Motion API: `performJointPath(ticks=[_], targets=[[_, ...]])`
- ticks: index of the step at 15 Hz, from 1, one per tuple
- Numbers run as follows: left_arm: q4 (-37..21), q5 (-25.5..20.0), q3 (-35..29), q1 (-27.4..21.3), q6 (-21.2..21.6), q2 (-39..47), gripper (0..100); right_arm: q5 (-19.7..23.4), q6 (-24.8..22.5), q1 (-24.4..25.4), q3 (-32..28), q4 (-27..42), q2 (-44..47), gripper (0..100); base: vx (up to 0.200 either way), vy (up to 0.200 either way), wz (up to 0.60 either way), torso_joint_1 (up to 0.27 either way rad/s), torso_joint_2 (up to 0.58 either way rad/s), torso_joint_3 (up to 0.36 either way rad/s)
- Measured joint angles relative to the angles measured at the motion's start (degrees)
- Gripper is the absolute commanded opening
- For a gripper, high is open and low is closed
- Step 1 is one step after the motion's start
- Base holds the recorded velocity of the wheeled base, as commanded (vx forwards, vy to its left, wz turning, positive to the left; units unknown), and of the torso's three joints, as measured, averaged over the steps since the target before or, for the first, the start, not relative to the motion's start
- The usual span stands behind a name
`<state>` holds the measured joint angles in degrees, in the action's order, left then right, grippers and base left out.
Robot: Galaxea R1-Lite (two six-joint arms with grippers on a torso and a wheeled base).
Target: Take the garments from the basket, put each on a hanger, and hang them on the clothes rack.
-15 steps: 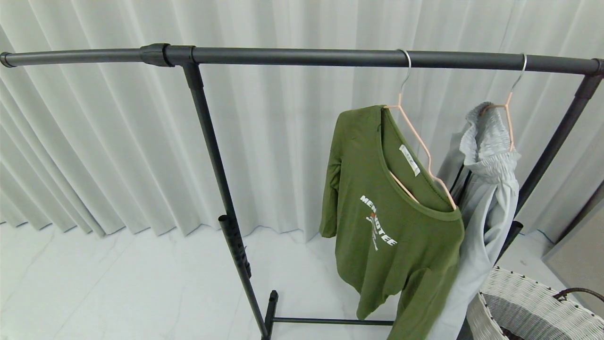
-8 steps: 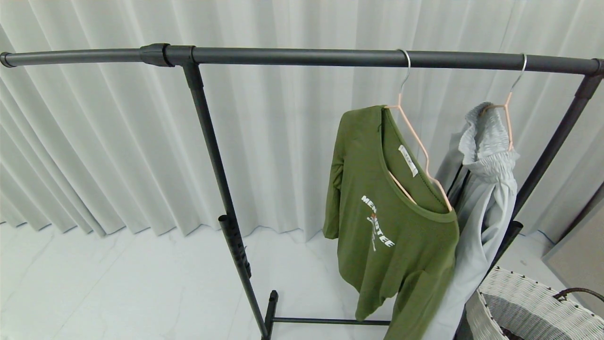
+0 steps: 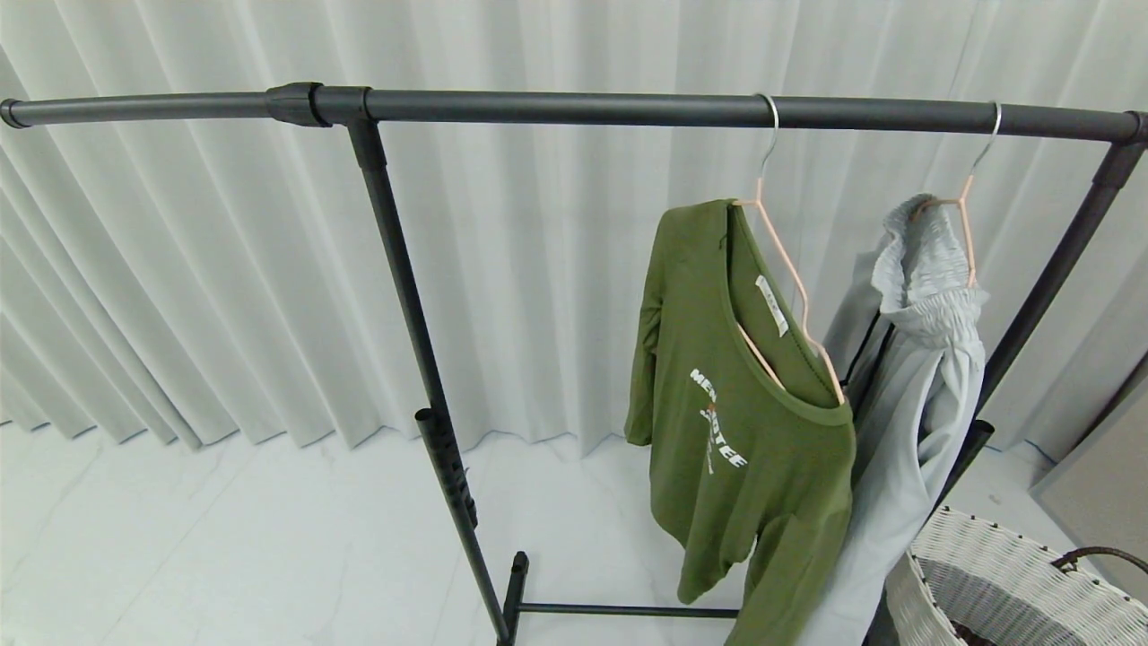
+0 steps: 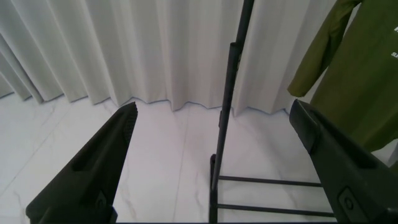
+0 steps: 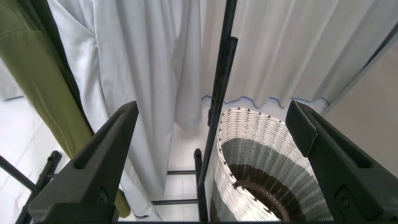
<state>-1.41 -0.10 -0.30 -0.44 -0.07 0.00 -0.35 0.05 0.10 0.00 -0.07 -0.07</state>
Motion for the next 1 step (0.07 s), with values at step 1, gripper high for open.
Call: performJointPath(ticks=[1], targets=[[0.0,0.0,0.0,0.0,0.0,0.0,100,0.0,0.0,0.0,0.0,0.0,0.0,100,0.0,0.0,0.0,0.0,0.0,0.0]])
